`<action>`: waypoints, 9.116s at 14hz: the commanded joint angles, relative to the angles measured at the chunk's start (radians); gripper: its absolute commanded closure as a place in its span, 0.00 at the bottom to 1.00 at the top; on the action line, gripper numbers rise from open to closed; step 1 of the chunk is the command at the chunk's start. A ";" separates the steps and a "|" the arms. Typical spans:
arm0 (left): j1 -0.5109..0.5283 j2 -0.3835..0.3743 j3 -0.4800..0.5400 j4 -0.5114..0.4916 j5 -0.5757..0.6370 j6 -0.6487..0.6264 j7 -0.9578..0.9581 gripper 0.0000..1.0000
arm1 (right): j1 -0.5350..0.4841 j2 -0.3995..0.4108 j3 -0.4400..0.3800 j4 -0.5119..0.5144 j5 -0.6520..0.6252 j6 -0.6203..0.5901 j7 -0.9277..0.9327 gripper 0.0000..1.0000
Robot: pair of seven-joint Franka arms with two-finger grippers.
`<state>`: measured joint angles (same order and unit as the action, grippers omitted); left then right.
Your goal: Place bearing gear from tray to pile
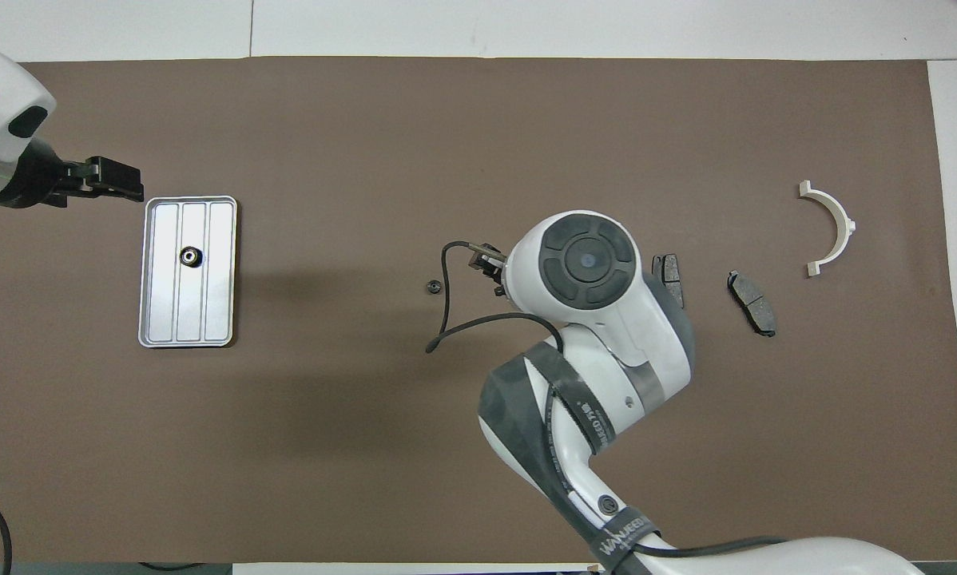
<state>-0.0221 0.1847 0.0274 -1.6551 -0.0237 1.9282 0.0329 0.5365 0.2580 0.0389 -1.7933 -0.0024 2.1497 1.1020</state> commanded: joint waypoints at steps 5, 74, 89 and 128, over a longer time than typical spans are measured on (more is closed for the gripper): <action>0.071 0.045 -0.012 -0.235 -0.010 0.312 0.117 0.04 | 0.126 0.381 -0.010 0.400 -0.103 -0.113 0.255 0.01; -0.668 0.203 -0.031 -0.292 0.076 0.515 -1.064 0.67 | -0.570 0.221 -0.008 0.233 -0.053 -0.084 -1.262 0.00; -0.290 -0.099 -0.007 0.196 0.097 -0.175 -0.508 0.00 | -0.025 0.095 0.004 0.219 -0.022 -0.237 -0.001 0.00; -0.084 -0.182 -0.020 0.070 -0.002 -0.385 -0.117 0.00 | -0.093 0.304 0.004 0.387 -0.041 -0.210 -0.102 1.00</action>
<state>-0.1008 0.0222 -0.0022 -1.5878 -0.0205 1.6013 -0.0947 0.5436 0.5910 0.0275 -1.4499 -0.0784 2.0234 1.1828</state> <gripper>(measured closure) 0.000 0.604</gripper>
